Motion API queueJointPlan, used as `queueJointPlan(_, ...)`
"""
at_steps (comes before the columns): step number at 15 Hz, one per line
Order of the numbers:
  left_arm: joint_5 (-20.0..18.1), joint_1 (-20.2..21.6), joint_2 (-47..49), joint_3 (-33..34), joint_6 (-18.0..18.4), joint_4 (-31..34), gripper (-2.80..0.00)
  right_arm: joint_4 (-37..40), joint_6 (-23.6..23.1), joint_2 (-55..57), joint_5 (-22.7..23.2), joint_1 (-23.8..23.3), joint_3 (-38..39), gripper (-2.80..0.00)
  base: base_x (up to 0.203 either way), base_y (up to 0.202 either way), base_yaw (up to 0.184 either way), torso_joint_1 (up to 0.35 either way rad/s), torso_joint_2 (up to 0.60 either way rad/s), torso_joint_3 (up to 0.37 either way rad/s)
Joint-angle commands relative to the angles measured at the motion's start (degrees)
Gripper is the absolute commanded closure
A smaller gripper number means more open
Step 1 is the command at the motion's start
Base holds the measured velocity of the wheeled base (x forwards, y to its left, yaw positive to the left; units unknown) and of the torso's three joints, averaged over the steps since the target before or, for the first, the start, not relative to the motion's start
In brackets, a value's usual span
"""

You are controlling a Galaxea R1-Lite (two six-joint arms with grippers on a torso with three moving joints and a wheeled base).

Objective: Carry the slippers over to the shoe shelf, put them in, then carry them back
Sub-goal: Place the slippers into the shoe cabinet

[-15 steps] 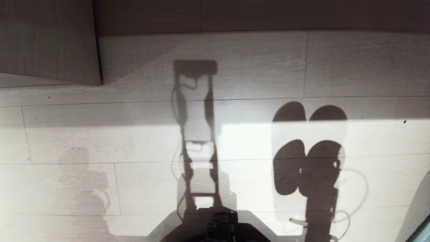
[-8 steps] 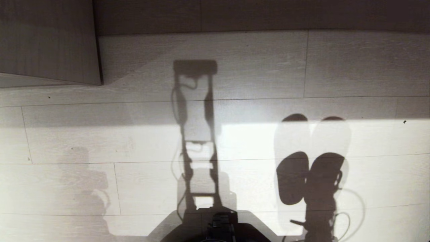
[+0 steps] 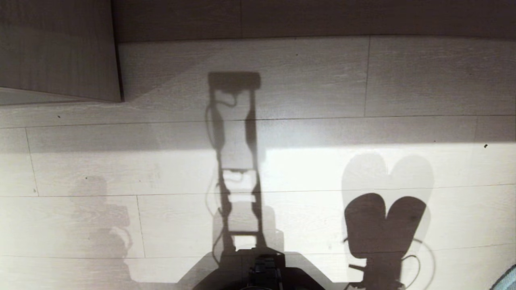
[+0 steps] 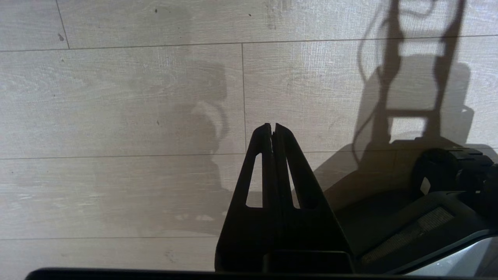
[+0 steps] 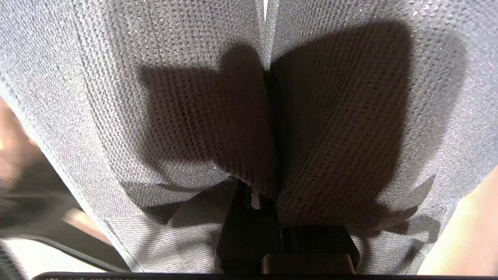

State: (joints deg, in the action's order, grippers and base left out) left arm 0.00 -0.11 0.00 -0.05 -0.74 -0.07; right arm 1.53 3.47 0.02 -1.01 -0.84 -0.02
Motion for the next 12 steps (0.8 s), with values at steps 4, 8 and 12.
queueJointPlan(4, 0.0, 0.01, -0.09, 0.04, -0.05, -0.01, 0.0, 4.45, 0.74, -0.2, -0.99, 0.03, 0.03, 0.0, 0.0, 0.0, 0.0, 0.0, 0.0, 0.0)
queueJointPlan(8, 0.02, -0.03, -0.08, -0.02, -0.05, -0.01, 0.0, 4.54, 2.4, -0.2, -1.01, 0.05, 0.02, 0.0, 0.0, 0.0, 0.0, 0.0, 0.0, 0.0)
queueJointPlan(12, 0.0, -0.01, -0.09, 0.0, -0.05, -0.01, 0.0, 4.45, 1.77, -0.2, -1.01, -0.01, 0.02, 0.0, 0.0, 0.0, 0.0, 0.0, 0.0, 0.0)
